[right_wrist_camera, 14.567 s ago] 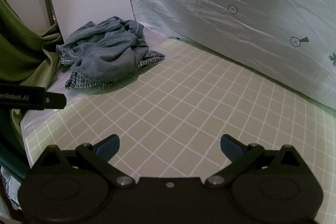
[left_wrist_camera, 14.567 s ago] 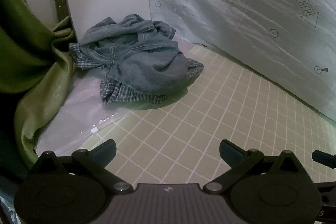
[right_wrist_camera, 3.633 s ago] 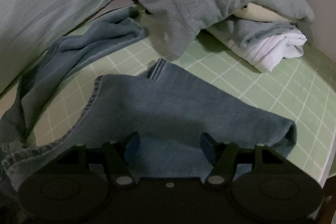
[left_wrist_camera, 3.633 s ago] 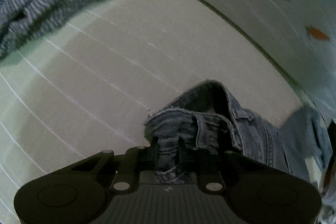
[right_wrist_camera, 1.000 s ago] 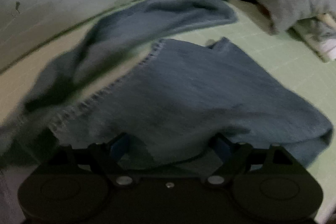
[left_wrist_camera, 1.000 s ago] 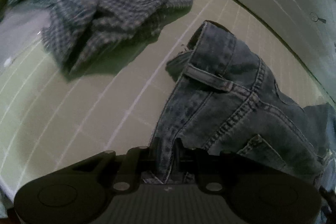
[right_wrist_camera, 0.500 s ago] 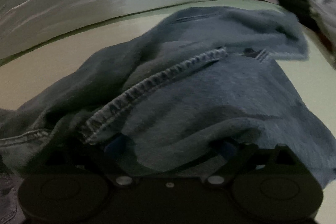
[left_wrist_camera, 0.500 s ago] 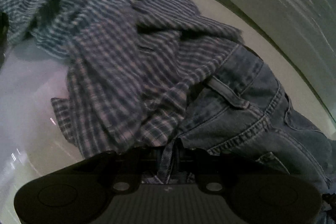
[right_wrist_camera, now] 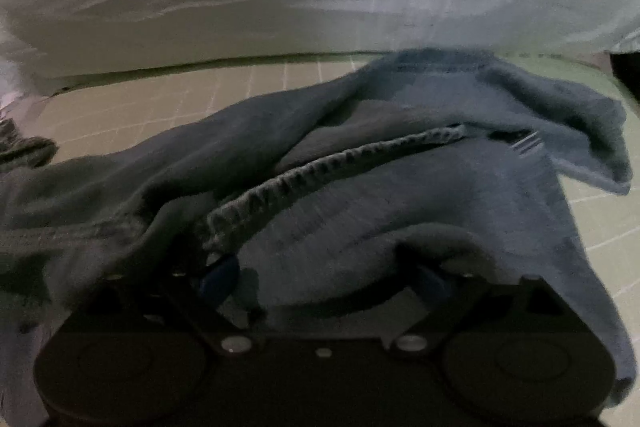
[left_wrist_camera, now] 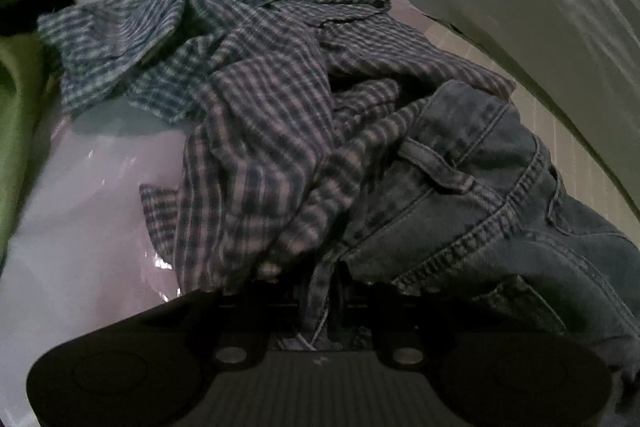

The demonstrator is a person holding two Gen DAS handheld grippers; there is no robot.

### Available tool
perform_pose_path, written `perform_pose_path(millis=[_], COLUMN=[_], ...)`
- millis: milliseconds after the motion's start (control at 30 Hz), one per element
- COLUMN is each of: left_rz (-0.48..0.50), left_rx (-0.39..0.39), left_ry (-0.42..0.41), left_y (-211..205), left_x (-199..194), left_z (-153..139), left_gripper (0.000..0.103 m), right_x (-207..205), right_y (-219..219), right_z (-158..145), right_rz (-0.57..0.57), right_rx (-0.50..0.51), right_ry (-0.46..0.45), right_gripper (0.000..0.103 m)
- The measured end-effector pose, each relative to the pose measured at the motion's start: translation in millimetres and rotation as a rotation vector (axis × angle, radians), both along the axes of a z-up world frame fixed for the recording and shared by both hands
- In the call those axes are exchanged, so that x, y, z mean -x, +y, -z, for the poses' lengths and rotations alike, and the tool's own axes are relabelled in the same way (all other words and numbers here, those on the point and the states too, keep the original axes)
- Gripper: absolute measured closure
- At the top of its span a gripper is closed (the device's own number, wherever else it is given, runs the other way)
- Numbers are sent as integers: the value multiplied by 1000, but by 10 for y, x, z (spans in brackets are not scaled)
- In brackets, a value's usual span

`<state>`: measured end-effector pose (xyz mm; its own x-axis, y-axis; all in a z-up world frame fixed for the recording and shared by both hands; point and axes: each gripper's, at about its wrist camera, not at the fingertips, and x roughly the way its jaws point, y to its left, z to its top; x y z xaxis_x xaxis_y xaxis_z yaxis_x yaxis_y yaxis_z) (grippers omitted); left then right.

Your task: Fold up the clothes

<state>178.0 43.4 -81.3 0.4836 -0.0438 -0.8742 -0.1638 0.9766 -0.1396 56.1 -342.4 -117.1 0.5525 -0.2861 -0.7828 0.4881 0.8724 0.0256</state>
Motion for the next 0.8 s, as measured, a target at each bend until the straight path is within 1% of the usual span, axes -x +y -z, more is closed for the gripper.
perform_pose_path(millis=[100, 133, 233, 300, 367, 467, 567, 600, 633, 667, 700, 733, 800], left_rz=[-12, -9, 14, 8, -3, -22, -13, -10, -7, -6, -4, -3, 0], left_rx=[13, 11, -8, -2, 10, 27, 22, 19, 19, 21, 23, 26, 27], left_ry=[5, 6, 6, 4, 2, -2, -9, -5, -3, -3, -3, -3, -2], left_y=[-3, -4, -12, -2, 14, 19, -23, -43, -70, -106, -141, -177, -285], left_x=[64, 77, 103, 119, 130, 205, 366, 426, 491, 561, 631, 701, 842], left_z=[-36, -51, -94, -114, -130, -190, -296, -323, -346, -366, -385, -405, -444], left_gripper=[85, 85, 84, 83, 81, 79, 75, 75, 75, 75, 75, 75, 75], right_x=[94, 39, 30, 23, 35, 48, 13, 15, 17, 29, 56, 87, 240], right_y=[88, 179, 307, 436, 549, 604, 617, 619, 616, 572, 493, 415, 298], right_z=[4, 41, 51, 52, 57, 76, 114, 112, 110, 93, 50, 4, -148], right_rz=[-38, -55, -105, -150, -191, -239, -304, -327, -350, -368, -385, -398, -366], right_rx=[41, 56, 141, 282, 403, 505, 594, 600, 600, 547, 461, 384, 381], right_ry=[8, 16, 38, 77, 102, 119, 131, 124, 116, 98, 74, 49, -20], right_gripper=[11, 11, 12, 12, 12, 12, 12, 13, 25, 53, 70, 84, 91])
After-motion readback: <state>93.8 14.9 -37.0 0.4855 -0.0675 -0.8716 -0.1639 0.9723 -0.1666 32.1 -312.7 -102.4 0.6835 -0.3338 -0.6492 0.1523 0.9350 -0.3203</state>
